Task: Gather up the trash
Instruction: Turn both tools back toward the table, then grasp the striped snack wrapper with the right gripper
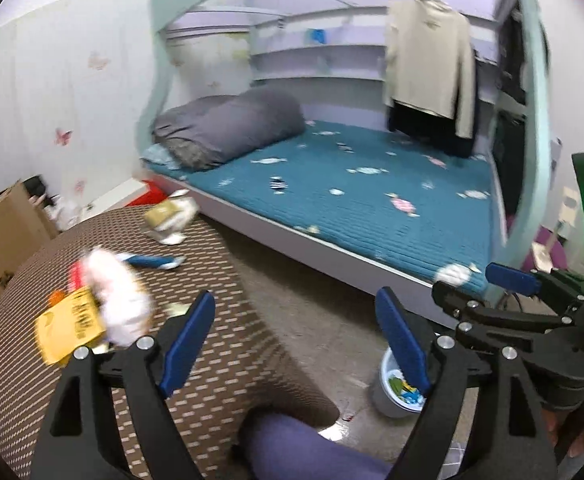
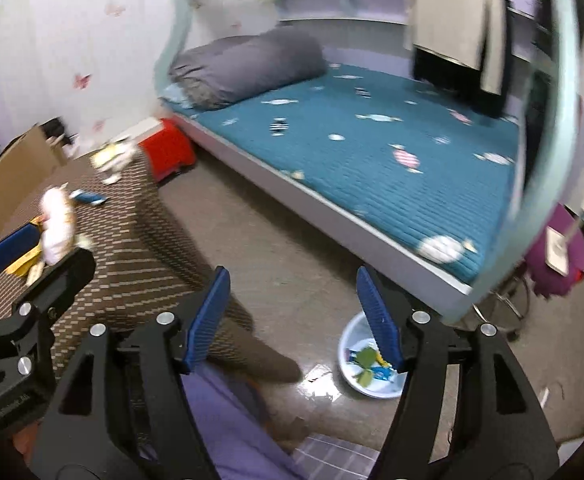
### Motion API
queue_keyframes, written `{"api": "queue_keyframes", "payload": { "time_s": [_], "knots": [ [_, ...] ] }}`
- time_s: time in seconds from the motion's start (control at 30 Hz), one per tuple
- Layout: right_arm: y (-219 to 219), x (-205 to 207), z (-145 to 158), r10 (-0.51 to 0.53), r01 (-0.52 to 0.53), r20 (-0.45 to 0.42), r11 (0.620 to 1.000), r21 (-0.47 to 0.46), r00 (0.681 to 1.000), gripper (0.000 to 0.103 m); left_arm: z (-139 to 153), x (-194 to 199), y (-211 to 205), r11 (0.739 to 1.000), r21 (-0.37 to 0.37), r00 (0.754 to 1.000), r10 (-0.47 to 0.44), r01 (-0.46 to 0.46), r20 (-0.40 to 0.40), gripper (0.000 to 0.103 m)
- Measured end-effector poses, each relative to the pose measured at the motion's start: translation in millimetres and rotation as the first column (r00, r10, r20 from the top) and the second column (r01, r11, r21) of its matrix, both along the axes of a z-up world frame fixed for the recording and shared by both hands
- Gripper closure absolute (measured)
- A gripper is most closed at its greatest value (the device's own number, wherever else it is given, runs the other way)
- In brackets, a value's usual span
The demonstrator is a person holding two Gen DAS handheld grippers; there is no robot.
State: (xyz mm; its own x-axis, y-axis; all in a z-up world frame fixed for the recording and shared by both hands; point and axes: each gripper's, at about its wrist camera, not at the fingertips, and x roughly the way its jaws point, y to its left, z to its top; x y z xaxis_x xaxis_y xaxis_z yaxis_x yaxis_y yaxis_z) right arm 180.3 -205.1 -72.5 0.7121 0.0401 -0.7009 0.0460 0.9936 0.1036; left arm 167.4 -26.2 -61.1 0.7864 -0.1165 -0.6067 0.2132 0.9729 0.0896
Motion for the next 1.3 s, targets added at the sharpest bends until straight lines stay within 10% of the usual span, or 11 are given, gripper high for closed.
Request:
{"api": "queue_keyframes", "payload": {
  "time_s": [0.53,1.0,1.1,1.3],
  "knots": [
    [137.2,38.2,-7.8,0.298,-0.298,-0.058,0.955,0.002,0.953,0.030,-4.4,-9.2,140.5,0.943,-0.033,0.944,0.329,-0.330,-0.034,0.019],
    [187.6,80.9,-40.8,0.338,-0.347,-0.140,0.937,-0.040,0.931,0.030,-27.0,-7.2,206.0,0.893,-0.031,0.887,0.442,-0.449,-0.130,0.019],
    [185.9,84.7,-43.2,0.321,-0.332,-0.135,0.941,-0.062,0.937,0.036,-32.1,-3.0,209.8,0.889,-0.025,0.881,0.449,-0.457,-0.149,0.018],
    [158.0,94.4,-40.3,0.295,-0.299,-0.124,0.954,-0.015,0.947,0.081,-35.9,6.4,212.8,0.890,-0.024,0.879,0.445,-0.455,-0.171,0.018]
  ]
}}
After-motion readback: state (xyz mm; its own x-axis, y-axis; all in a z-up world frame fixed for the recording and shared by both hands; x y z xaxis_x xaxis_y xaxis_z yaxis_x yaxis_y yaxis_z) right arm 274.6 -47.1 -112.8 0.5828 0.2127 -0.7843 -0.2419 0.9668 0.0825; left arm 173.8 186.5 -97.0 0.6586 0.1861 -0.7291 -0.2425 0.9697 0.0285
